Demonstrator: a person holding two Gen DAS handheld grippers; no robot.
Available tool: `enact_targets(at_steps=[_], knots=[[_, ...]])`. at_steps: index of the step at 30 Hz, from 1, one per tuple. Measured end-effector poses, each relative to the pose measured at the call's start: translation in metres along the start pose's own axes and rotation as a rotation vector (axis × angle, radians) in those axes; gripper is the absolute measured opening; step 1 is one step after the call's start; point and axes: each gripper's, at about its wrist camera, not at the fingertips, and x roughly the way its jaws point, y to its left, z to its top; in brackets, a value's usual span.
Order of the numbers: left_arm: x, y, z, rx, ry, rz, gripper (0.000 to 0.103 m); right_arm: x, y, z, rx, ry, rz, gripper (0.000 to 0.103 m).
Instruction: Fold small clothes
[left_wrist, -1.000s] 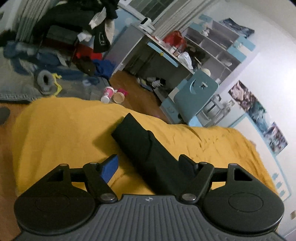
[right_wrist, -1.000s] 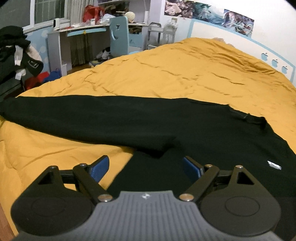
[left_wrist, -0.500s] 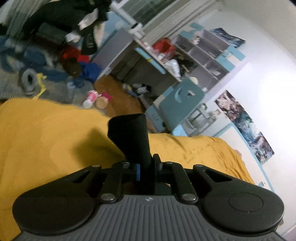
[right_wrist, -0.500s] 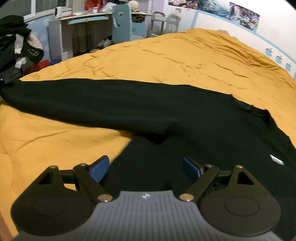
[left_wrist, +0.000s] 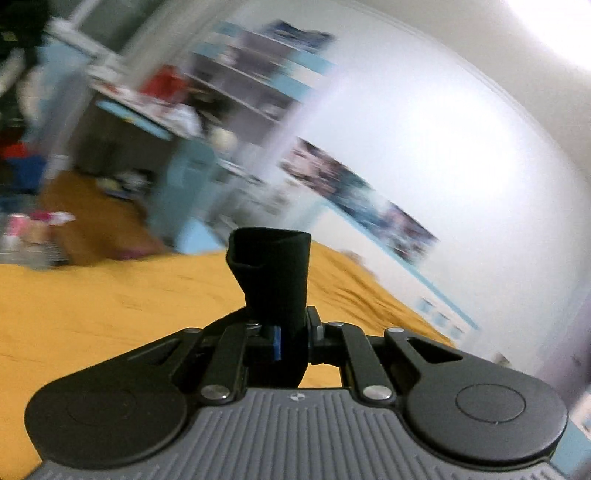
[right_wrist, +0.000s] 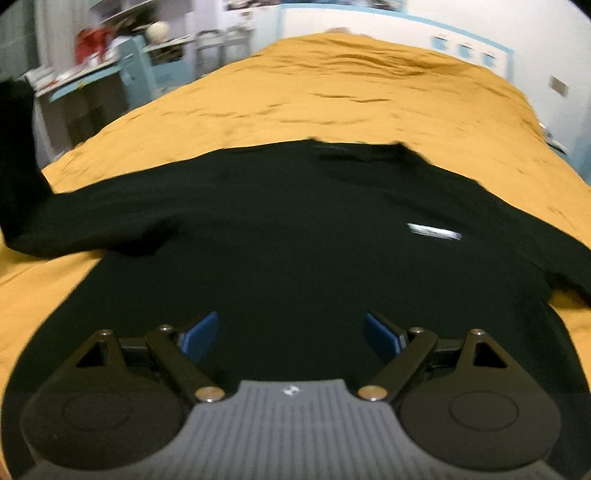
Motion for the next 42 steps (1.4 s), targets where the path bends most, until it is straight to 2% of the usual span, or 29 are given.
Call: enact_targets(at_steps=[4,6,12,14,17,20,22,23,26,27,28,30,34,35,37,40,41,42], knots=[[0.037,-0.083,-0.036,0.065,0.069,-0.135,0.012,-0.005,-0.054,-0.007,0.104,-0.013,-0.010,0.082],[0.056,-0.118,-0.063,0.061,0.120,-0.217,0.012,-0.007,-0.077,-0.010,0.141,-0.016,-0.029,0.082],[0.100,-0.197,-0.153,0.081,0.299,-0.401,0.011,-0.013,-0.142,-0.032,0.254,-0.014,-0.066,0.082],[0.113,-0.212,-0.185,0.096,0.355,-0.424,0.011,-0.012,-0.159,-0.039,0.293,-0.006,-0.072,0.082],[0.134,-0.225,-0.237,0.114,0.446,-0.417,0.011,-0.012,-0.177,-0.051,0.341,0.013,-0.094,0.082],[0.151,-0.227,-0.285,0.125,0.610,-0.406,0.018,-0.015,-0.200,-0.064,0.373,0.030,-0.117,0.082],[0.150,-0.227,-0.300,0.146,0.701,-0.396,0.021,-0.018,-0.210,-0.069,0.386,0.028,-0.123,0.082],[0.149,-0.231,-0.301,0.167,0.721,-0.419,0.021,-0.020,-0.214,-0.070,0.394,0.026,-0.121,0.082],[0.123,-0.225,-0.272,0.217,0.684,-0.495,0.025,-0.026,-0.230,-0.066,0.441,-0.011,-0.099,0.082],[0.115,-0.218,-0.256,0.243,0.648,-0.507,0.032,-0.027,-0.236,-0.063,0.464,-0.034,-0.089,0.082],[0.105,-0.210,-0.241,0.264,0.613,-0.504,0.039,-0.028,-0.242,-0.059,0.490,-0.057,-0.073,0.082],[0.089,-0.187,-0.210,0.297,0.561,-0.460,0.048,-0.026,-0.254,-0.049,0.526,-0.102,-0.034,0.082],[0.057,-0.097,-0.172,0.306,0.538,-0.250,0.048,-0.008,-0.272,-0.023,0.555,-0.151,0.034,0.082],[0.051,-0.070,-0.164,0.291,0.543,-0.181,0.047,-0.002,-0.277,-0.016,0.547,-0.164,0.028,0.082],[0.037,-0.011,-0.154,0.199,0.560,-0.048,0.048,0.018,-0.286,-0.002,0.500,-0.173,0.019,0.082],[0.021,0.040,-0.151,0.059,0.573,0.042,0.048,0.051,-0.292,0.016,0.473,-0.112,0.015,0.081],[0.016,0.052,-0.152,0.066,0.567,0.065,0.048,0.059,-0.292,0.021,0.469,-0.100,-0.008,0.081],[0.016,0.050,-0.152,0.113,0.561,0.085,0.048,0.066,-0.292,0.025,0.465,-0.095,-0.023,0.081]])
